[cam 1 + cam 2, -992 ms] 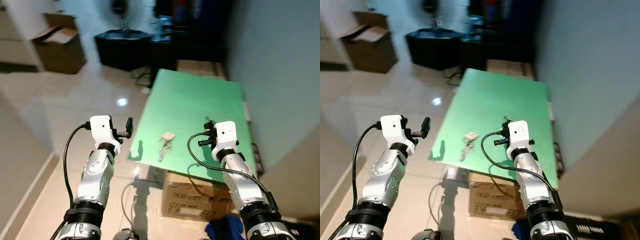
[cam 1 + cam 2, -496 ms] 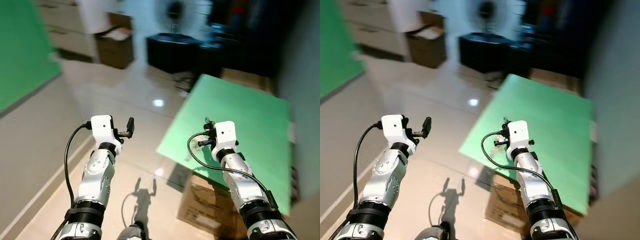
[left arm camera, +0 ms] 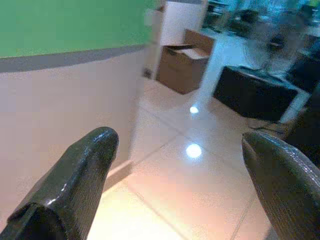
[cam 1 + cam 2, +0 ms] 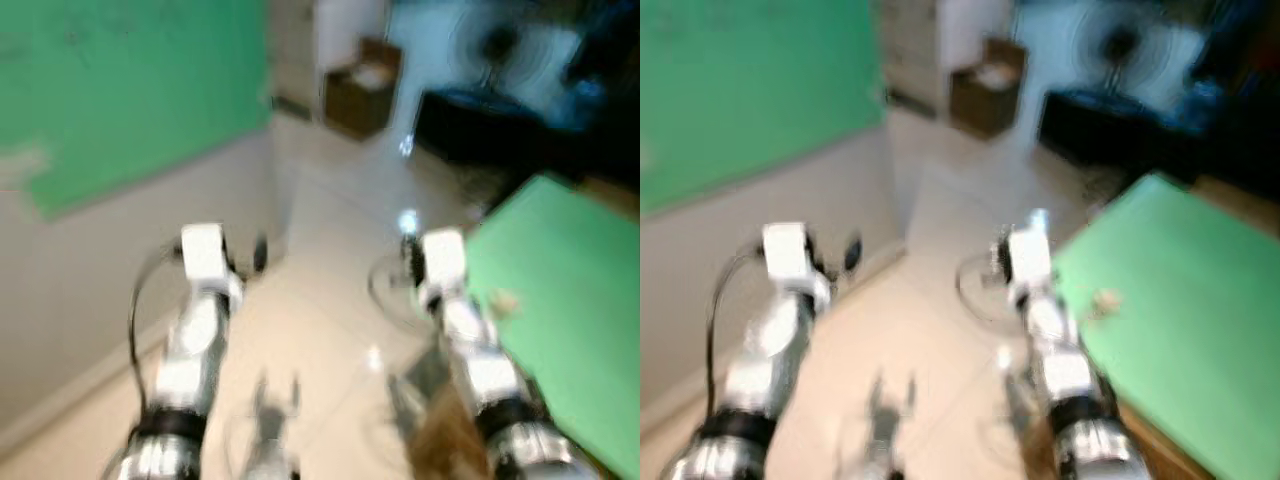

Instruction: Hang keys on a hook

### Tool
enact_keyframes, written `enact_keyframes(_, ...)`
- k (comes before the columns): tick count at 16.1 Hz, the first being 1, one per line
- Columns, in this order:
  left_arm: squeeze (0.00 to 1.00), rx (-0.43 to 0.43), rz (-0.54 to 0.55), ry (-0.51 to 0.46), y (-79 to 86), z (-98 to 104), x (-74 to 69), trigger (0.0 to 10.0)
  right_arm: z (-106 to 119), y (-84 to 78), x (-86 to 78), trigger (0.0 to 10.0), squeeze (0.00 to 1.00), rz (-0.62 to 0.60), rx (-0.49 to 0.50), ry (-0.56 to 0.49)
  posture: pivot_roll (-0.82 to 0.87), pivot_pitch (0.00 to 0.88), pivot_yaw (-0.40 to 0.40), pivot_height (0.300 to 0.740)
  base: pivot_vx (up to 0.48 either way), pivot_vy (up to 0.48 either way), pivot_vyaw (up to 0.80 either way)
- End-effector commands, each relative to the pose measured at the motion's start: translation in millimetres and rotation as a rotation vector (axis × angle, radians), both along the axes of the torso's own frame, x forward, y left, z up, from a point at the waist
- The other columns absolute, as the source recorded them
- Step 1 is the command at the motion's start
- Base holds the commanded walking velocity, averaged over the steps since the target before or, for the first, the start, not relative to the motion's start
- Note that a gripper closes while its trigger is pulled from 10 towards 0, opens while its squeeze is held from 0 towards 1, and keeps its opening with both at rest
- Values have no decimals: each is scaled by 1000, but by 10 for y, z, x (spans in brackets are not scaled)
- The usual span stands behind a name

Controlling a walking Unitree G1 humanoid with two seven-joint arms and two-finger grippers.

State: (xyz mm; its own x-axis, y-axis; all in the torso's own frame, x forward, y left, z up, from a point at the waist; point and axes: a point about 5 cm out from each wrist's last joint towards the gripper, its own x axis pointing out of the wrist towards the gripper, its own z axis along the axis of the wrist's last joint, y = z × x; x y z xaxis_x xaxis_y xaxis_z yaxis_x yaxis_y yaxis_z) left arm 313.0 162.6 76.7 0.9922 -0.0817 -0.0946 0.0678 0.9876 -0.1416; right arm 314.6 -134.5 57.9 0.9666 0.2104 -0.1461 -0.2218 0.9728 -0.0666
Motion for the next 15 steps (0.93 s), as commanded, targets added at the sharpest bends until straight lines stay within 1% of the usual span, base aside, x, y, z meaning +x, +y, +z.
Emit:
enact_keyframes(1, 0, 10, -16, -5, -74, 34, 30, 10000, -26, -91, -7, 0, 0, -19, -15, 17, -57, 0, 7, 740, 0, 0, 712)
enact_keyframes(3, 0, 40, -12, 8, -70, 9, 28, 10000, -40, -81, -14, 0, 0, -14, -15, 20, -56, 0, 8, 740, 0, 0, 706)
enact_keyframes(8, 0, 55, -9, 12, -83, 3, 34, 10000, -56, -79, -13, 0, 0, -6, -20, 25, -55, 0, 8, 740, 0, 0, 701)
enact_keyframes(11, 0, 64, -15, 18, -123, -4, 38, 10000, -62, -92, -7, 0, 0, -4, -25, 28, -54, 0, 9, 740, 0, 0, 685)
enact_keyframes(15, 0, 67, -5, 13, -105, -10, 28, 10000, -82, -33, -29, 0, 0, 11, -25, 28, -52, 0, 13, 740, 465, 0, 678)
